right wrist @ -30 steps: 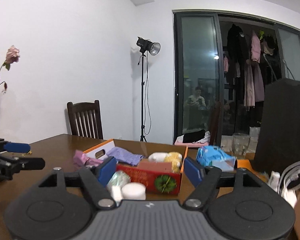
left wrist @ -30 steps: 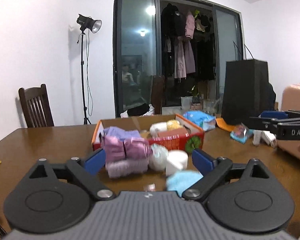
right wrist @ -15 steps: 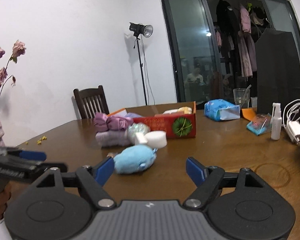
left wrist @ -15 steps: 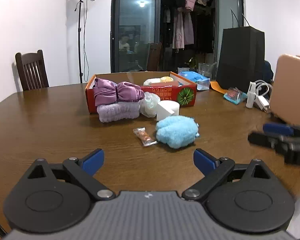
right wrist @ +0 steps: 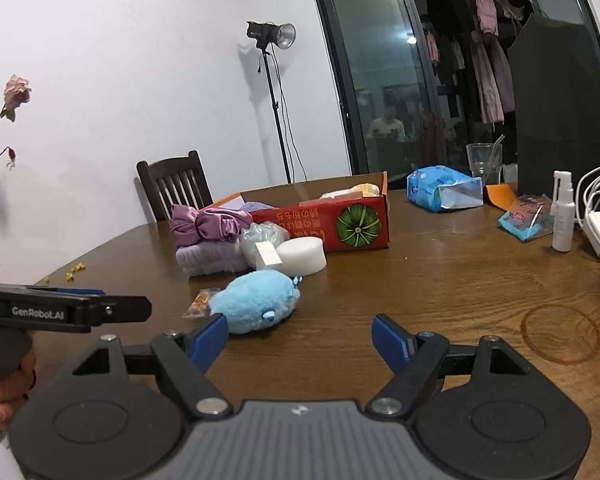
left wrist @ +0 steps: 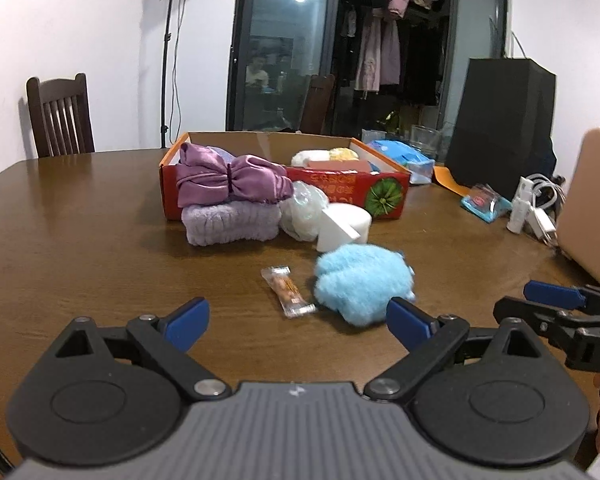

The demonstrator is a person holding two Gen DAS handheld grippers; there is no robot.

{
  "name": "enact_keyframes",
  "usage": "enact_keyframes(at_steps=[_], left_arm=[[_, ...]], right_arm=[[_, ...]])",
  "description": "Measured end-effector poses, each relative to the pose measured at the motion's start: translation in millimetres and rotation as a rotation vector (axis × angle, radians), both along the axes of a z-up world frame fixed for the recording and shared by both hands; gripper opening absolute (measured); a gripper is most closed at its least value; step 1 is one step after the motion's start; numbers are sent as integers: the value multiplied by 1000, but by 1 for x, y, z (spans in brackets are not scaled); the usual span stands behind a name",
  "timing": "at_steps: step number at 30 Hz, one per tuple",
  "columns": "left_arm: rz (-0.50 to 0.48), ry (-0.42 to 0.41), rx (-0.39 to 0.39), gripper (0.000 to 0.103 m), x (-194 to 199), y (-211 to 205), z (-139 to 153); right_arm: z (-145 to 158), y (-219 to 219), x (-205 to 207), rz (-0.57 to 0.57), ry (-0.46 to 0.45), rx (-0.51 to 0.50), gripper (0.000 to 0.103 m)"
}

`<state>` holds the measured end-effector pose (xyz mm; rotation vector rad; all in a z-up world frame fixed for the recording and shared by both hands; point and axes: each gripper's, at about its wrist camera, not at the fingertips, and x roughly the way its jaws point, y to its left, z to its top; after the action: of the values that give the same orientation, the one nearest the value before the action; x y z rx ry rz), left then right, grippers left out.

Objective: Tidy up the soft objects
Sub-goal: 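Move both tools back to the light-blue fluffy plush on the table, then close both tools on the light-blue fluffy plush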

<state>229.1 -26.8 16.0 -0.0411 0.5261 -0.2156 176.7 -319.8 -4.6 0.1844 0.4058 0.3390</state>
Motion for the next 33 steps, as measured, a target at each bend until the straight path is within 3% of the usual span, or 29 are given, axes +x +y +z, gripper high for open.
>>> enact_keyframes(at_steps=[6, 11, 15, 18, 19, 22, 24, 29, 33], left_arm=[[2, 19, -67, 89, 32, 9, -7], [-43, 93, -176, 60, 61, 18, -12], [-167, 128, -290, 55, 70, 18, -16], [-221, 141, -319, 53, 73, 15, -24], [-228, 151, -324, 49, 74, 14, -27], [-221, 191, -323, 40, 78, 14, -34], [-220, 180, -352, 40, 76, 25, -33], [-114, 171, -363, 40, 67, 59, -34], [-134, 161, -407, 41, 57, 65, -28]], right_arm=[[1, 17, 45, 38, 59, -1, 77], [4, 31, 85, 62, 100, 33, 77], [-3, 37, 112, 55, 160, 69, 68], [-11, 37, 129, 51, 221, 125, 64], [-13, 38, 131, 63, 237, 132, 56], [-14, 38, 122, 107, 253, 161, 41], [-10, 38, 105, 110, 248, 134, 41], [-2, 33, 54, 139, 280, 94, 42], [8, 20, 39, 95, 217, 111, 45]])
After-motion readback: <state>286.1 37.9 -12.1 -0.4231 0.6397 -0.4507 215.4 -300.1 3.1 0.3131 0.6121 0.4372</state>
